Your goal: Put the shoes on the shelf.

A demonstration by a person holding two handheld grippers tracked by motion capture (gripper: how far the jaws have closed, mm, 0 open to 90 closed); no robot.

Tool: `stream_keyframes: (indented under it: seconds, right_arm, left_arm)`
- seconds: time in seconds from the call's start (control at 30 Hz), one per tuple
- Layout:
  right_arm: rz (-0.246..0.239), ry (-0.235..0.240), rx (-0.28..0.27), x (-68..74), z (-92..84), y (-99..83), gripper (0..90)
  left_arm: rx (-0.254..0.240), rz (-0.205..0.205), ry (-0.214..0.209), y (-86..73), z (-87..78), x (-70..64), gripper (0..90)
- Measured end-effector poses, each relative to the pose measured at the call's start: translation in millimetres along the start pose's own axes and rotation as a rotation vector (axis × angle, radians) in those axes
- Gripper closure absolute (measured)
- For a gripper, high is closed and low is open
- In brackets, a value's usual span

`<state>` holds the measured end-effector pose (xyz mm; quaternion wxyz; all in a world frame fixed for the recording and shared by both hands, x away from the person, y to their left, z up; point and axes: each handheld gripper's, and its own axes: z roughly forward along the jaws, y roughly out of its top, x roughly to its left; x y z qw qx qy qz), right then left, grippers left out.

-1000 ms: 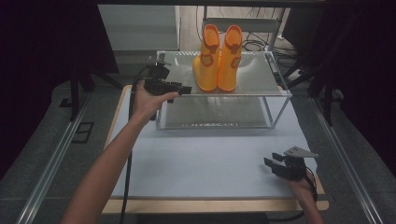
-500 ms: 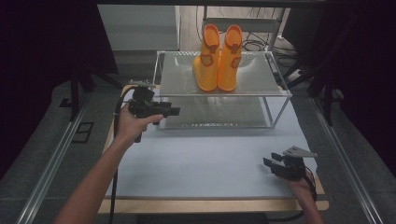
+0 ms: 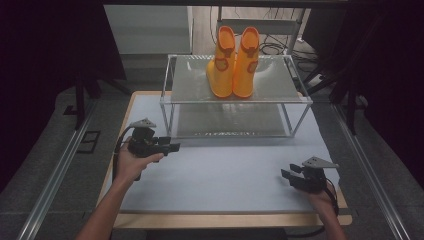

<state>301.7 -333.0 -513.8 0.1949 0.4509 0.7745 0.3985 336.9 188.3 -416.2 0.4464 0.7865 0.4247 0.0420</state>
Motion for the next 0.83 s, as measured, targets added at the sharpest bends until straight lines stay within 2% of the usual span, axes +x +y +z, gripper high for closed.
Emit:
stream_keyframes:
  seconds: [0.2, 0.47, 0.53, 0.6, 0.73, 0.83]
  right_arm:
    - [0.005, 0.001, -0.004, -1.0, -0.1, -0.4, 52.9]
    - [0.002, 0.002, -0.001, -0.4, 0.5, -0.3, 52.8]
    - [0.001, 0.0, -0.003, -0.4, 0.5, -0.2, 52.8]
    - [0.001, 0.0, -0.002, -0.1, 0.5, -0.1, 52.8]
    - [0.0, -0.001, -0.003, 0.4, 0.8, 0.1, 52.8]
    - [-0.005, -0.003, -0.003, 0.8, 0.9, 0.9, 51.9]
  left_arm:
    - [-0.001, -0.016, 0.006, -27.8, 6.5, 4.6, 44.8]
    - [0.004, -0.019, 0.011, -52.8, 13.3, 6.9, 43.3]
    - [0.006, -0.029, 0.004, -55.8, 15.1, 6.5, 43.2]
    - [0.016, -0.021, 0.0, -56.1, 15.7, 5.8, 42.3]
    - [0.003, -0.029, -0.008, -56.4, 15.6, 6.0, 42.0]
    - [0.028, -0.03, -0.01, -56.7, 18.3, 8.1, 40.8]
